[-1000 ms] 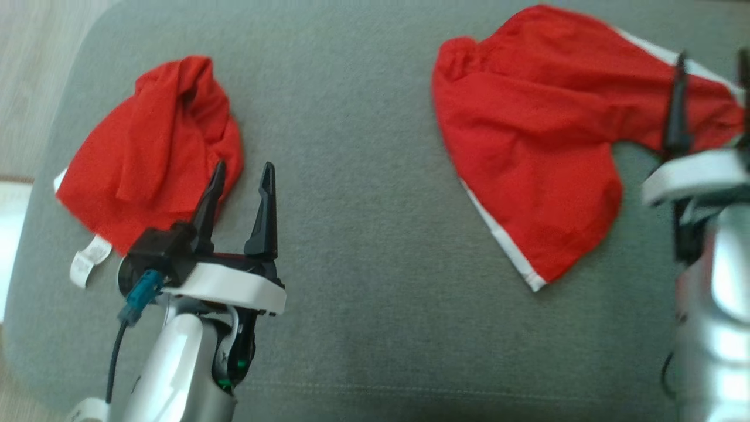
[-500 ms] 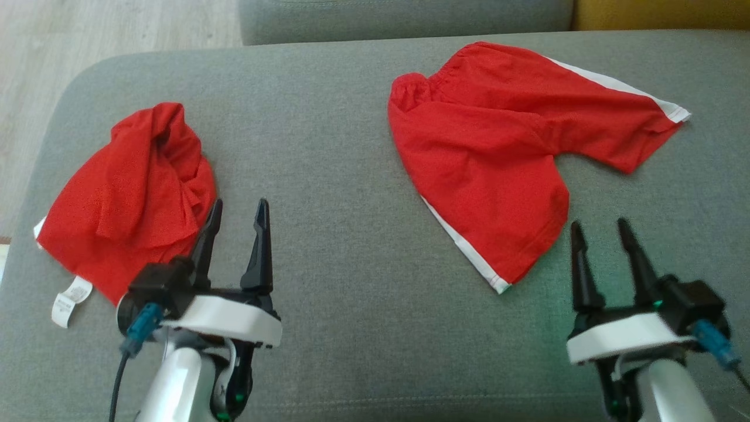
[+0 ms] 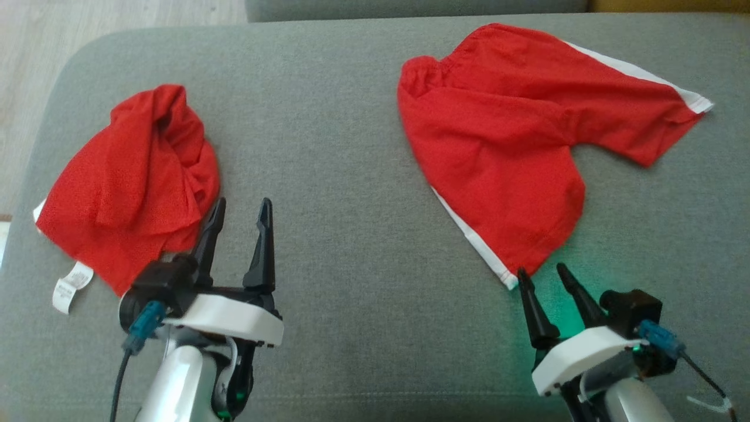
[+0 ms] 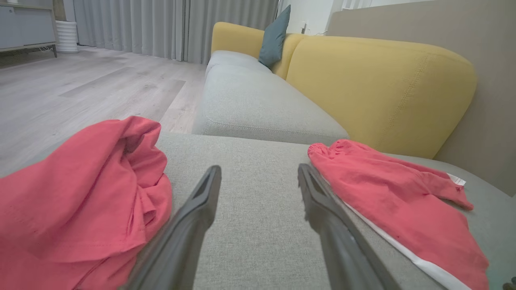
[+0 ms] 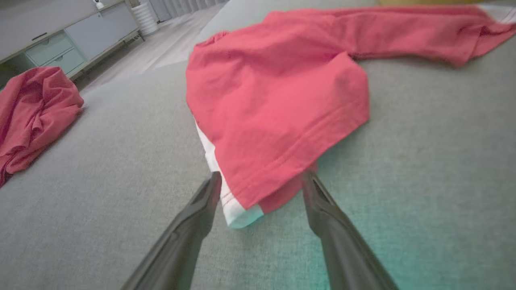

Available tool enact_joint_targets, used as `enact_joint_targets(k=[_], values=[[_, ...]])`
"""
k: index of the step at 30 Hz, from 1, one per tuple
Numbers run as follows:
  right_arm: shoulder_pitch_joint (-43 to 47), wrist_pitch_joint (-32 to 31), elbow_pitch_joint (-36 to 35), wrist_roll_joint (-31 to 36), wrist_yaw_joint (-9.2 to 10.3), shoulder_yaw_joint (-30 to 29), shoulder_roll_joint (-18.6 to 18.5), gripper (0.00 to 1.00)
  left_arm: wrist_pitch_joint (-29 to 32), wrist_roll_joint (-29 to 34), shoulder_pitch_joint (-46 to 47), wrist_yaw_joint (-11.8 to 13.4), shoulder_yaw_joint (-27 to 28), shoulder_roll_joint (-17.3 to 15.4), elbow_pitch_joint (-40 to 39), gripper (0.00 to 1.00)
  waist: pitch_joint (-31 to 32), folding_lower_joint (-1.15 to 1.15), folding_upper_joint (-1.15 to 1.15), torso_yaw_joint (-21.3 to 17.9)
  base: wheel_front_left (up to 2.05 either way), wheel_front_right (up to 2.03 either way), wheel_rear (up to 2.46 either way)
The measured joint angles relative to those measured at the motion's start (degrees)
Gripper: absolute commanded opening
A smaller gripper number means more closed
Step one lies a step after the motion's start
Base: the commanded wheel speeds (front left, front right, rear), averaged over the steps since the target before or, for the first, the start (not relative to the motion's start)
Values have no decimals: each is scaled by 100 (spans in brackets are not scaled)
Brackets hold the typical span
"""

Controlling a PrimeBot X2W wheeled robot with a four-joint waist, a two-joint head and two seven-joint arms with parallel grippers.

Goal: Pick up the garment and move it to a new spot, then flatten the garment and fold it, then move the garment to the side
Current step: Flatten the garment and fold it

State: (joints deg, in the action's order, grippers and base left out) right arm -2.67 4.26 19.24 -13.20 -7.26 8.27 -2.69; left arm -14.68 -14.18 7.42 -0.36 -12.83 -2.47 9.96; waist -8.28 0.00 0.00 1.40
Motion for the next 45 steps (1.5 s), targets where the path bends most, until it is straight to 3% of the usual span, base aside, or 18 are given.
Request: enact_joint_targets(k=[13, 14, 15, 16, 23, 29, 38, 39, 40, 45], values=[[-480, -124, 813, -456, 0, 307, -3, 100, 0, 107, 146, -66, -8, 0, 97, 100, -278, 0, 0, 250, 0, 0, 0], [-480, -124, 813, -456, 0, 307, -3, 91, 0, 107, 146, -66, -8, 0, 97, 100, -278, 0, 0, 250, 0, 0, 0], [-545, -124, 864, -474, 0, 341, -3, 17, 0, 107, 147, -67, -7, 0, 102, 100, -292, 0, 0, 259, 0, 0, 0], [-603, -115, 913, -492, 0, 372, -3, 0, 0, 107, 147, -67, -7, 0, 110, 100, -305, 0, 0, 265, 0, 0, 0], [-736, 81, 1251, -245, 0, -1, -1, 0, 0, 109, 148, -67, 14, 0, 141, 100, -242, 0, 0, 237, 0, 0, 0], [-730, 86, 1239, 414, 0, -989, 0, 0, 0, 109, 144, -64, 12, 0, 143, 100, -82, 0, 0, 150, 0, 0, 0], [-728, -268, 524, 1427, 0, -2624, 10, 0, 0, 109, 127, -14, -4, 0, 137, 100, -21, 0, 0, 46, 0, 0, 0], [-728, -330, 486, 1595, 0, -2802, 13, 17, 0, 109, 127, -14, -15, 0, 137, 100, -26, 0, 0, 49, 0, 0, 0], [-728, -356, 439, 1804, 0, -2978, 16, 100, 0, 109, 127, -14, -26, 0, 137, 100, -34, 0, 0, 52, 0, 0, 0], [-743, -271, 247, 1947, 0, -3288, 35, 100, 0, 107, 127, -15, -97, 0, 144, 100, -41, 0, 0, 90, 0, 0, 0]])
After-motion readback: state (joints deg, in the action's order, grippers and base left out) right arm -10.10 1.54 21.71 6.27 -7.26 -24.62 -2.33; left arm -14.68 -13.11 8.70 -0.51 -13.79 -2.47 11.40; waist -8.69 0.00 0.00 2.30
